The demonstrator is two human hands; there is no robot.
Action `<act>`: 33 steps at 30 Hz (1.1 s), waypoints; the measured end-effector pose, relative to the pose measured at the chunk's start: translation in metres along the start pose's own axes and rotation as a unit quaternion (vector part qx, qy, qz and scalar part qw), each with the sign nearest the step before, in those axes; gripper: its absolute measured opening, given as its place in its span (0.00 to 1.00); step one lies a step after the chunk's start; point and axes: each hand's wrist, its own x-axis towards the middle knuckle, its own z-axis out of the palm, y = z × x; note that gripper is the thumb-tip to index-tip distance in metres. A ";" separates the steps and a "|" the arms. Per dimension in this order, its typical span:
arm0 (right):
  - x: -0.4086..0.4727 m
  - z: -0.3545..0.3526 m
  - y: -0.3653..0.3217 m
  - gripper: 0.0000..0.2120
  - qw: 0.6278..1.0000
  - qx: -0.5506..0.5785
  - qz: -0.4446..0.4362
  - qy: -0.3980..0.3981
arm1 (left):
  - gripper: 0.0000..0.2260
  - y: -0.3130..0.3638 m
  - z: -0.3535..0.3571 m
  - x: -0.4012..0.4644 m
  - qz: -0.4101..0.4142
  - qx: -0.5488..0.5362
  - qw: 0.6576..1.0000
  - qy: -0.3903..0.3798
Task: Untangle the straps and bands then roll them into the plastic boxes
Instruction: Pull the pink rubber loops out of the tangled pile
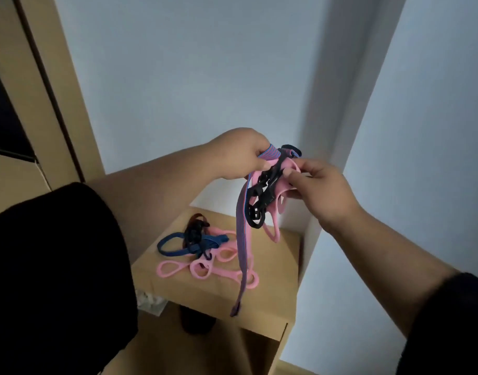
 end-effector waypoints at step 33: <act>0.248 0.164 0.178 0.09 0.986 -0.053 0.135 -0.086 | 0.11 -0.318 0.087 0.132 -0.047 -0.045 0.997 -0.051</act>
